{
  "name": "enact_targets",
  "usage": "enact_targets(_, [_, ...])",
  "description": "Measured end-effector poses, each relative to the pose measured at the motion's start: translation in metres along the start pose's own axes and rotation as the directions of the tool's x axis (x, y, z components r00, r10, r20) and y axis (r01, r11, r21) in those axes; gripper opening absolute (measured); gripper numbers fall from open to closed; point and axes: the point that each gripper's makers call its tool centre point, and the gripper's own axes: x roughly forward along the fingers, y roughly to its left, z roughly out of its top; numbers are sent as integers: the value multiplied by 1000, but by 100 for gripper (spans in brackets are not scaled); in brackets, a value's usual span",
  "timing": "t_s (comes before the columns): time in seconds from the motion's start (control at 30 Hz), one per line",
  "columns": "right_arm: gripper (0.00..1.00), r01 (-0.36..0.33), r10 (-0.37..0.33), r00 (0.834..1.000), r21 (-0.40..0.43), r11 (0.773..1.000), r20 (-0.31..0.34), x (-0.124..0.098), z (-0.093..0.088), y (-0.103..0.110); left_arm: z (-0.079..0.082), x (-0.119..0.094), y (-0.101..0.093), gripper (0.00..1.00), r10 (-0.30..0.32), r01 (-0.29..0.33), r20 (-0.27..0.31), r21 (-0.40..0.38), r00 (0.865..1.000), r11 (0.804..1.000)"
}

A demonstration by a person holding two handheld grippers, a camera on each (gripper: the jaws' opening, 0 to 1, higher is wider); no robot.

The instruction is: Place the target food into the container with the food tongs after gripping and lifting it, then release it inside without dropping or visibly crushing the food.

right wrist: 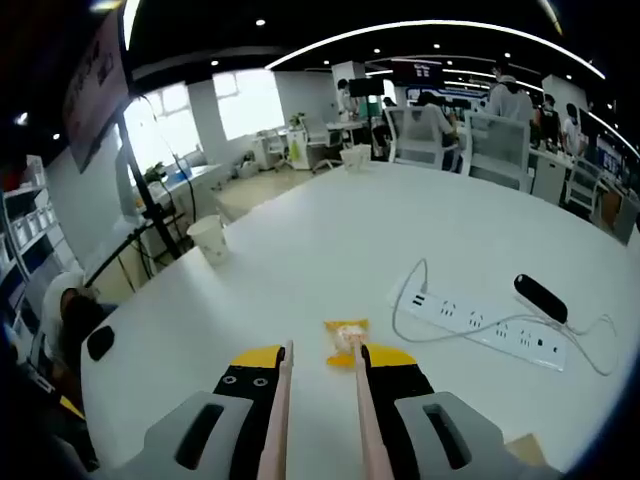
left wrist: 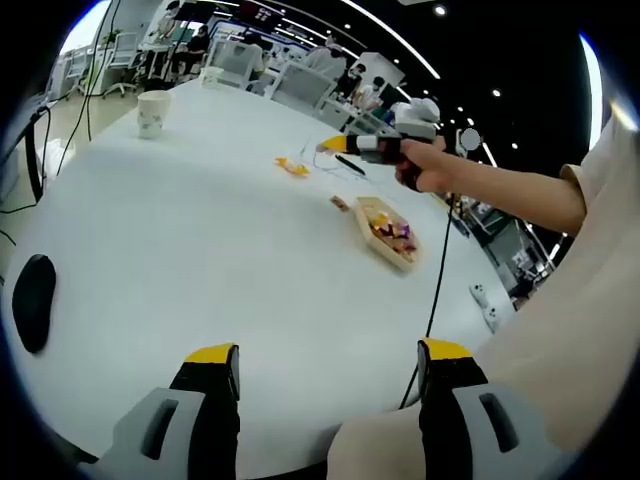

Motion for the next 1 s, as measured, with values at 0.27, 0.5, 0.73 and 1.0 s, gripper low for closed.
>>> enact_targets(0.27, [30, -1, 0, 1000, -4, 1000, -15, 6, 1, -1, -1, 1, 0, 72, 11, -11, -3, -11, 1000, 1000])
enact_targets(0.5, [30, 44, -43, 999, -41, 998, 31, 5, 15, -10, -2, -2, -1, 73, 24, -24, 4, -25, 1000, 999])
enact_targets(0.73, [30, 47, -46, 999, -64, 997, 30, 18, 19, -13, -8, -6, -6, 74, 36, -35, 1, -21, 999, 999])
enact_targets(1.0, [30, 32, -35, 999, -94, 995, -32, 39, 8, -9, -10, -9, -6, 74, 57, -57, 8, -33, 998, 998])
